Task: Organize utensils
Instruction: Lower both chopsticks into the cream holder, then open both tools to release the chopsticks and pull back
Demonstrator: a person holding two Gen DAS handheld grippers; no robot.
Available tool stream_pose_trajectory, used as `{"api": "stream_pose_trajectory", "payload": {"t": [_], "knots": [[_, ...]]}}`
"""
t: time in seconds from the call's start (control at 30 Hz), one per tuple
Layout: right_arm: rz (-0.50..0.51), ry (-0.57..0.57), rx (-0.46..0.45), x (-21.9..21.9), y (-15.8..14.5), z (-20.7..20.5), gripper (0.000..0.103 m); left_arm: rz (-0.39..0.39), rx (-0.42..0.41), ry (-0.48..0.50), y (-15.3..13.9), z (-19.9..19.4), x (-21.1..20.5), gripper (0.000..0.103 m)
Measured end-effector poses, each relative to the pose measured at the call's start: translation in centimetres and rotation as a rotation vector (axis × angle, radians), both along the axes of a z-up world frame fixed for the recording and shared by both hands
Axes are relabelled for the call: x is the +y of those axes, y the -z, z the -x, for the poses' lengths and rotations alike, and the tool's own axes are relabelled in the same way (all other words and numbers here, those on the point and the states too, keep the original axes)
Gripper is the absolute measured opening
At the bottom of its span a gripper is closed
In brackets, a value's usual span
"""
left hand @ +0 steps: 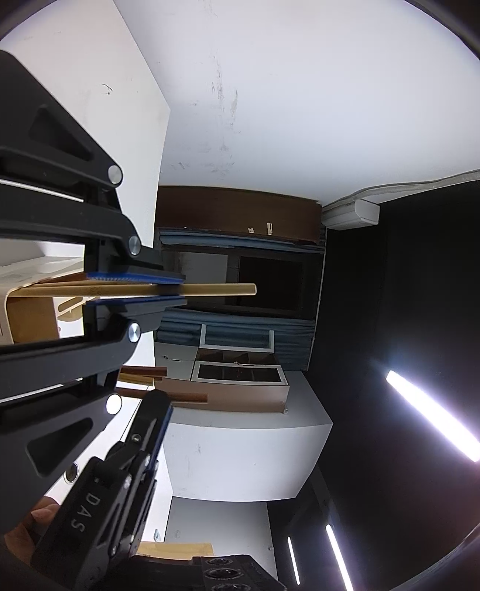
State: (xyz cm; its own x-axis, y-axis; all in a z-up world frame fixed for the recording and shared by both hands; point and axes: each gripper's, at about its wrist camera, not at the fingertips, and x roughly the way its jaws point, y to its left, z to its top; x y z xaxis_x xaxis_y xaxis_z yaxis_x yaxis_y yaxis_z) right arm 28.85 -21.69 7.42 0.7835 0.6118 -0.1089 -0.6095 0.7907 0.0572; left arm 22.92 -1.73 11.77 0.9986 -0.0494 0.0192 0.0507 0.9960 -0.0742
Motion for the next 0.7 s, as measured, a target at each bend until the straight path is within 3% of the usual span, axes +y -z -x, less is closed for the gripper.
{"api": "stream_pose_trajectory", "payload": {"t": [0.13,0.2,0.5,0.7], "knots": [[0.009,0.013,0.01,-0.2,0.3,-0.1,0.007,0.007,0.02,0.005,-0.1,0.1,0.4,0.008],[0.009,0.018,0.017,-0.3,0.3,0.0,0.008,0.006,0.021,0.006,-0.2,0.4,0.7,0.022],[0.006,0.053,0.036,-0.9,0.4,0.4,0.011,0.009,0.027,0.006,-0.2,1.9,1.6,0.022],[0.028,0.064,0.055,-1.6,0.7,0.8,0.015,0.002,0.084,0.02,0.3,2.4,1.6,0.022]]}}
